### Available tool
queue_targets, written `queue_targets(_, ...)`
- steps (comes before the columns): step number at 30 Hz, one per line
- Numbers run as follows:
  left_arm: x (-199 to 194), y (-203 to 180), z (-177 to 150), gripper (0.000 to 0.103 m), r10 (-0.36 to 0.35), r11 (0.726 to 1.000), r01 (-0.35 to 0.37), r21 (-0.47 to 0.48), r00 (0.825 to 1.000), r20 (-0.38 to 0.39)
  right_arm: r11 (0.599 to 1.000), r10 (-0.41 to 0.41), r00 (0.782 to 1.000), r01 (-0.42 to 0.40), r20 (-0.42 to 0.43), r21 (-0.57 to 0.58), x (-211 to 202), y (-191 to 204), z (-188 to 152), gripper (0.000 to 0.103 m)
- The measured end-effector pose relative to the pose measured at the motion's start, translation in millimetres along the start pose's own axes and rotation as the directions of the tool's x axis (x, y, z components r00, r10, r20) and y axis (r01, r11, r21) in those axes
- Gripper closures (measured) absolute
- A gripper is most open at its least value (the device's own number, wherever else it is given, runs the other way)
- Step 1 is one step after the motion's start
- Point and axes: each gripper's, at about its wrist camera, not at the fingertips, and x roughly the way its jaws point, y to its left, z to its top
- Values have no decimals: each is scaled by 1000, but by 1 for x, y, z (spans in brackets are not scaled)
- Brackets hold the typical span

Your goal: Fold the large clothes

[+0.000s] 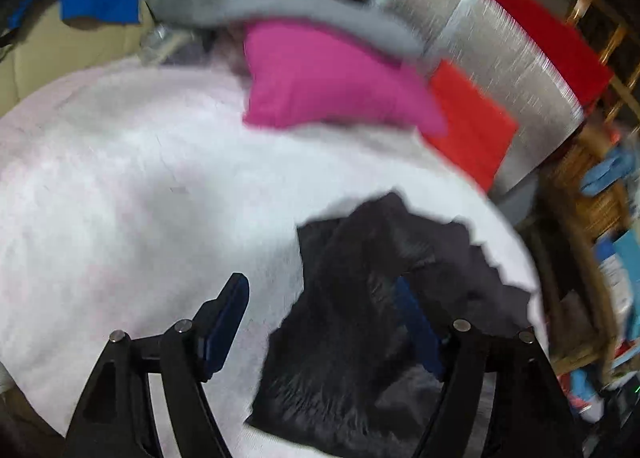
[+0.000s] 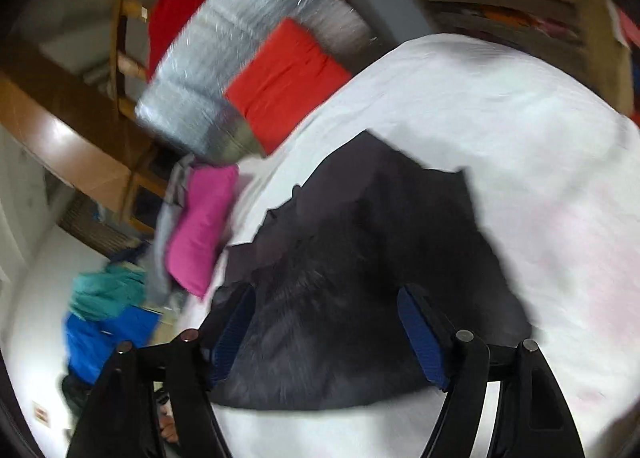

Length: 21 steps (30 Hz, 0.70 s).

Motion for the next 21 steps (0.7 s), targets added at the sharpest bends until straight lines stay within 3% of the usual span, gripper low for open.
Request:
queue_targets(2,30,-6,-9,27,62,998,-59,36,995,-83,995,-64,997,61,-34,-80,46,36,4,26)
queue_targets(5,55,-8,-18,27,38,999,-35,18,984,-172,958,-171,985,158,-36,-237,97,81,11,26)
queue_targets(7,59,-13,-17,25,56,998,-50,42,986,-157,936,-212,976,185,-57,-300,130,101,15,26)
queue_targets(9,62,-20,-15,24,72,994,-58,98,986,-150,923,-260,957,205,-133,-327,161,106,16,26)
queue_targets(11,65,-20,-13,24,69,993,-53,104,986,-151,900,-322,927,237,-193,-365,198,110,14,26)
queue_targets(13,67,-21,-12,24,63,993,-48,106,987,-149,854,-394,900,282,-188,-438,221,115,7,26)
queue_targets(16,69,-26,-11,24,65,990,-49,133,991,-118,822,-420,898,314,-132,-474,232,117,5,27)
queue_targets(21,80,-32,-11,20,97,980,-82,180,992,-80,834,-426,902,359,-76,-418,245,112,21,27)
